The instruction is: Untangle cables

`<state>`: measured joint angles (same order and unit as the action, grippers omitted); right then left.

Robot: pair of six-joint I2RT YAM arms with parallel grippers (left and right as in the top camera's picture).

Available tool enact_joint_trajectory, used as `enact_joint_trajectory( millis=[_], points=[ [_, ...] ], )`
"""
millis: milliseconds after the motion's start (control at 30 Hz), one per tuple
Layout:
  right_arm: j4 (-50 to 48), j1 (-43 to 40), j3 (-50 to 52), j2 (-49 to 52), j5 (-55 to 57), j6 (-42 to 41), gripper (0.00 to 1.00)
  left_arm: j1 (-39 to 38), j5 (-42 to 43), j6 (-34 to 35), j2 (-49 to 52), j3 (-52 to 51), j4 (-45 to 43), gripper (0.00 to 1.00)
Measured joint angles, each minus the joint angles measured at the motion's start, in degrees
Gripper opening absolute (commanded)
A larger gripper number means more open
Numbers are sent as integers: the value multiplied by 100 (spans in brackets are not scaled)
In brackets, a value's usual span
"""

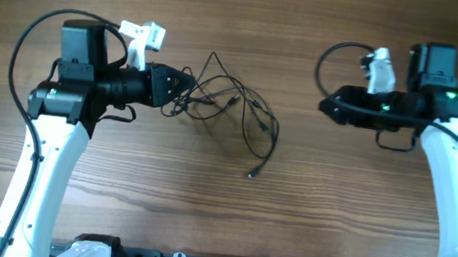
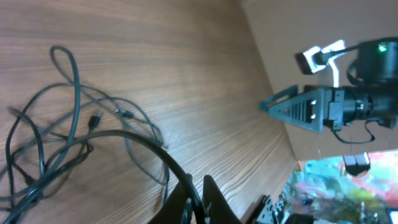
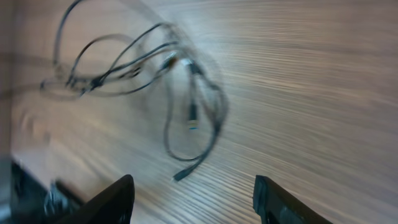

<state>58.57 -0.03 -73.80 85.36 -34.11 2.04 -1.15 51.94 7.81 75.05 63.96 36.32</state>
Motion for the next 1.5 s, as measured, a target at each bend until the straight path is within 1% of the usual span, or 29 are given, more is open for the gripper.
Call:
enact_joint_trajectory(
  millis=[100,167,200,333,400,533,567,633,833,900,933,1033,1300,1433,1467,1500],
  points=[
    [-367,632,42,0,-164,177,63,-85,372,9,-11,2,-450,8],
    [-717,942,118,0,-223,-13,63,-101,503,72,-46,2,-636,8],
    [-929,1099,173,7,-256,-240,63,-101,564,142,-94,2,-748,8],
    [-1832,1497,293,175,-483,-1526,64,-101,669,240,-313,2,-946,8],
    [-2197,1735,332,387,-634,-2393,64,-101,693,275,-409,2,-1029,7],
    [-2844,2164,361,835,-796,-3727,64,-101,732,446,-461,2,-1263,7],
    [-3067,2284,372,964,-848,-4054,62,-101,737,492,-461,2,-1294,7],
    [-3383,2487,378,1198,-964,-4631,57,-103,754,544,-463,2,-1346,7],
    [-4070,2765,404,1716,-1064,-5805,53,-210,756,614,-472,2,-1351,6],
    [-4317,2771,407,1851,-1060,-6070,52,-267,756,627,-479,2,-1349,6],
    [-4636,2771,415,1958,-1027,-6227,52,-304,756,627,-483,2,-1353,6],
    [-5115,2769,422,2070,-927,-6297,52,-372,756,627,-487,2,-1353,6],
    [-5165,2771,422,2072,-682,-6793,50,-378,756,627,-487,2,-1349,6],
    [-5143,2771,420,2072,-520,-6824,49,-378,756,629,-487,2,-1327,6],
    [-5056,2771,420,2072,-525,-6745,51,-378,756,629,-487,2,-1325,6],
    [-5001,2771,422,2072,-538,-6561,57,-378,754,629,-487,2,-1325,6]
  ],
)
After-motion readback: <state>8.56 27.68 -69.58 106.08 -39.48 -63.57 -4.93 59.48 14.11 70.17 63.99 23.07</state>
